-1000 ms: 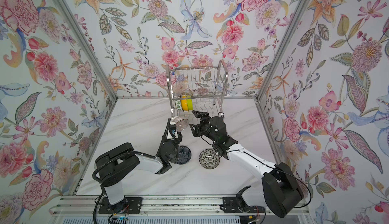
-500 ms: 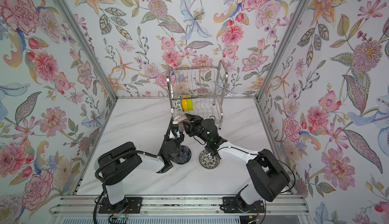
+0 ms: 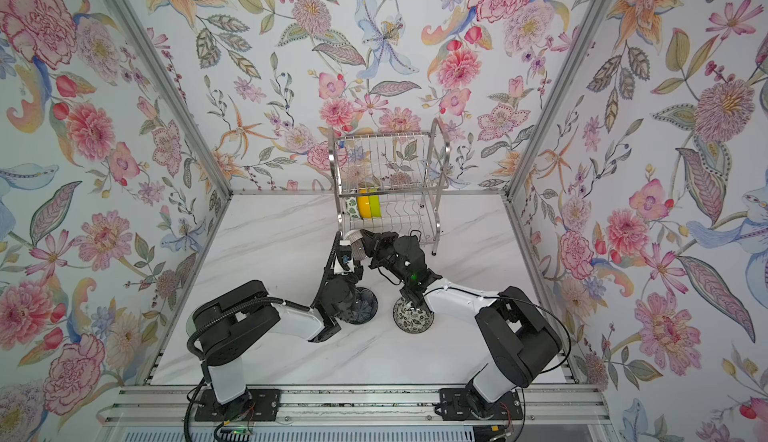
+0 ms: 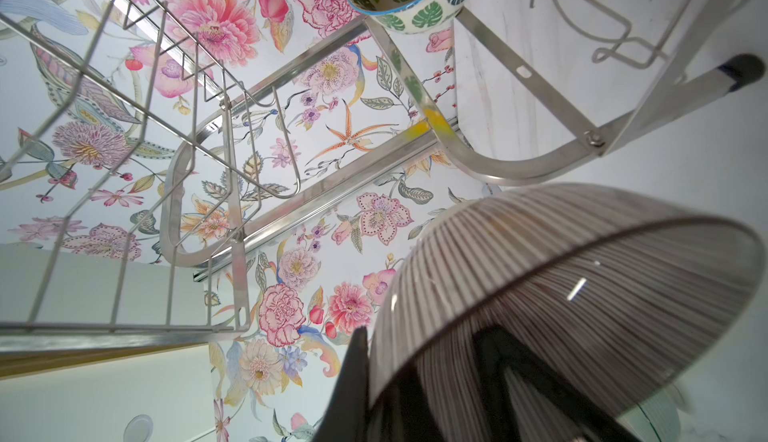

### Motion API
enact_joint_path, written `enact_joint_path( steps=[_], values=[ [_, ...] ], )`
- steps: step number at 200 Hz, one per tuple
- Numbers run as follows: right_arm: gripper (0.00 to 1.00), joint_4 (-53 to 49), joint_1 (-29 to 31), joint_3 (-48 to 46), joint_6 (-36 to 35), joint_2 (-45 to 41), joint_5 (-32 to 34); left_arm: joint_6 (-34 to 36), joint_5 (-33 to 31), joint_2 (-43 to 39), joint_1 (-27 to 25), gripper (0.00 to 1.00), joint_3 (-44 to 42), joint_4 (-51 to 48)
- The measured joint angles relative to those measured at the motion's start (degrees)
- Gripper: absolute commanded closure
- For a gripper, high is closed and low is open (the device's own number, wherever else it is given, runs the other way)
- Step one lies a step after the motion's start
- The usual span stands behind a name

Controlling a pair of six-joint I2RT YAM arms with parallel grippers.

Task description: Load the bowls into the dish rack

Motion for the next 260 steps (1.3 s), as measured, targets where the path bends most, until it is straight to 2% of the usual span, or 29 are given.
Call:
enact_joint_path(
  steps=[60,74,132,149,187,199,240,260],
  values=[
    [1.00,3.19,-0.31,-2.01,-1.60,0.00,0.17,-0.28,1.14,0.00,-0.04,1.00,0.00,-1.29],
    [1.00,3.45,-0.39,-2.01,-2.12,0.00,-0.02,-0.57,1.16,0.00,-0.04,0.97,0.00,-1.29],
    [1.00,5.38,-1.64,-2.01,-4.28,0.00,-0.79,-2.62,1.57,-0.31,-0.15,0.72,0.13,-1.29],
    [1.00,6.73,-2.43,-2.01,-5.07,0.00,-0.79,-3.10,1.81,-0.72,-0.28,0.69,0.17,-1.44],
    [1.00,8.26,-3.93,-2.01,-6.05,0.00,-0.87,-4.48,2.19,-1.68,-0.37,0.49,0.26,-2.51],
    [1.00,8.74,-4.39,-2.03,-6.45,0.00,-1.01,-5.49,2.43,-2.23,-0.37,0.46,0.26,-3.17],
    [1.00,12.46,-5.44,-3.65,-8.39,-0.31,-1.88,-9.90,4.09,-7.78,-0.39,0.22,-0.63,-10.56],
    [1.00,14.25,-5.95,-4.20,-10.49,-0.79,-2.97,-12.90,5.27,-12.09,-0.46,0.17,-1.77,-15.65]
  ],
)
